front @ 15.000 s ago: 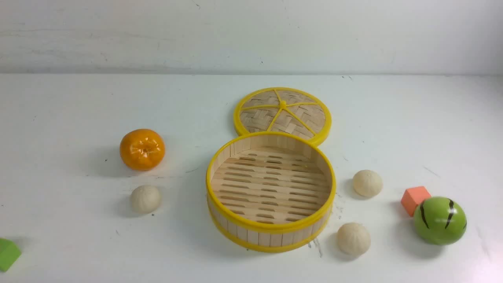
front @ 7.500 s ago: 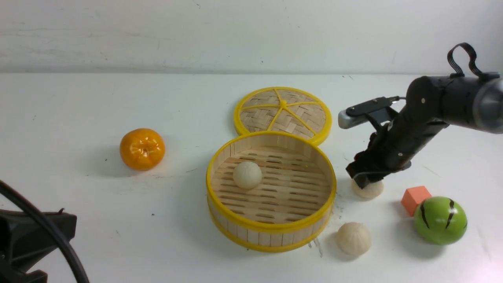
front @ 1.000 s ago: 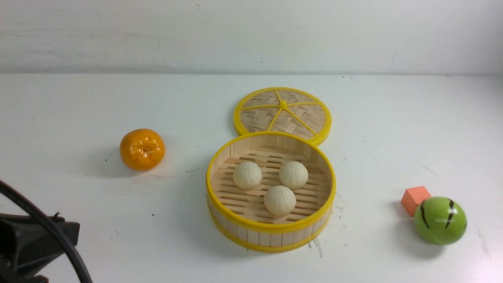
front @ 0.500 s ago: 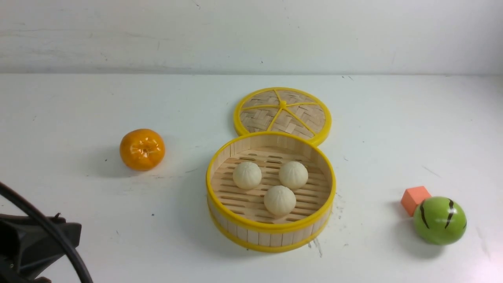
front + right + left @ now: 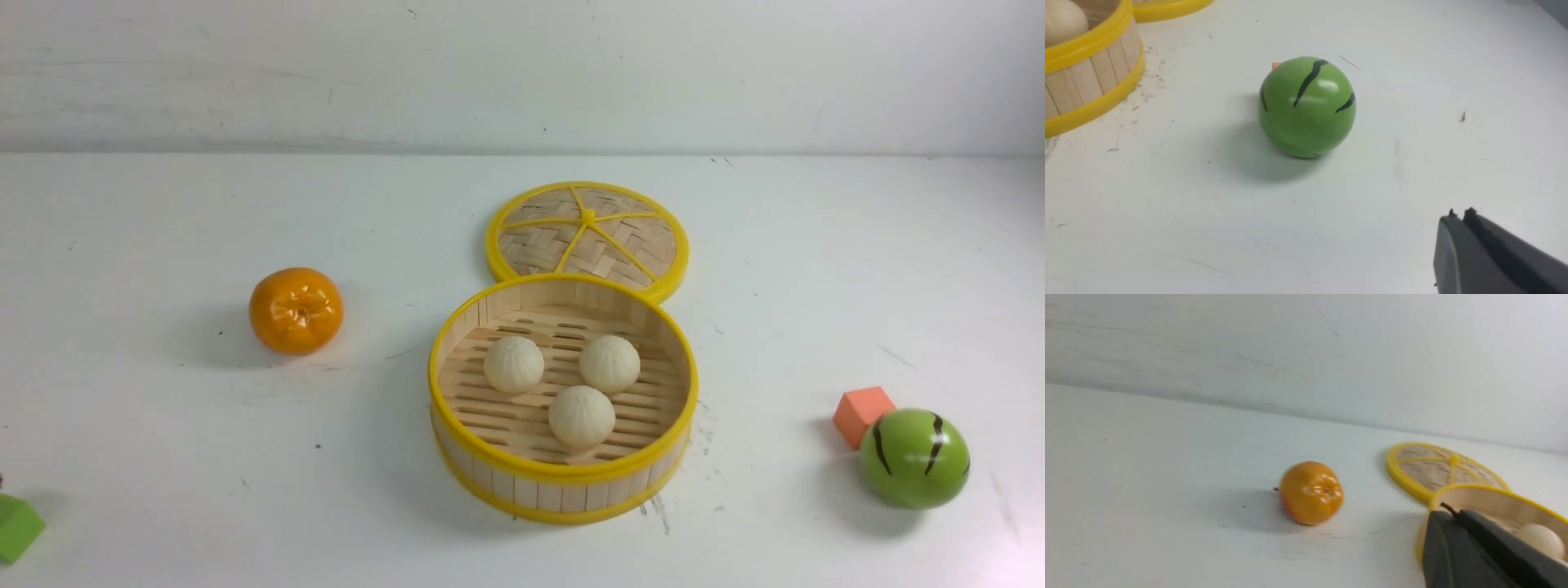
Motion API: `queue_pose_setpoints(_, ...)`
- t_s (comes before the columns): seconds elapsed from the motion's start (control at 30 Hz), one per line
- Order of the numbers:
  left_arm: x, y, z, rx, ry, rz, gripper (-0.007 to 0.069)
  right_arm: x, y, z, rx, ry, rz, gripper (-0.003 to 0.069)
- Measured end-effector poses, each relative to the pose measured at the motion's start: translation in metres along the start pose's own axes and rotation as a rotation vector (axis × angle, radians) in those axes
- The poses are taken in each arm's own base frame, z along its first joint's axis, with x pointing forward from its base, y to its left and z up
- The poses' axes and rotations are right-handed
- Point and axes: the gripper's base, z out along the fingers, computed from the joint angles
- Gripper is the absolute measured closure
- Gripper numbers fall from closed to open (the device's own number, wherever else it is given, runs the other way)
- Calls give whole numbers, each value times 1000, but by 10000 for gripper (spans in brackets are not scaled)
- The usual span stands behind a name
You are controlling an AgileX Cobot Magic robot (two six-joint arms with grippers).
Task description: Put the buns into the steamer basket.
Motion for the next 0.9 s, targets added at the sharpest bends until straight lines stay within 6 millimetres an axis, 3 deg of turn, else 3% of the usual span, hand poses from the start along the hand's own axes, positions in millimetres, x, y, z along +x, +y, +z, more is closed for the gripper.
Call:
queue_pose_setpoints(0.17, 35, 14, -8, -102, 16, -2, 638, 0, 0, 0, 0, 0, 0, 651)
queue_pose_setpoints(0.4, 61, 20, -13, -176, 252, -42, 638, 0, 0, 0, 0, 0, -1, 648)
queue_pose_setpoints(0.9, 65, 21, -14, -182, 287, -58, 638, 0, 0, 0, 0, 0, -2, 631)
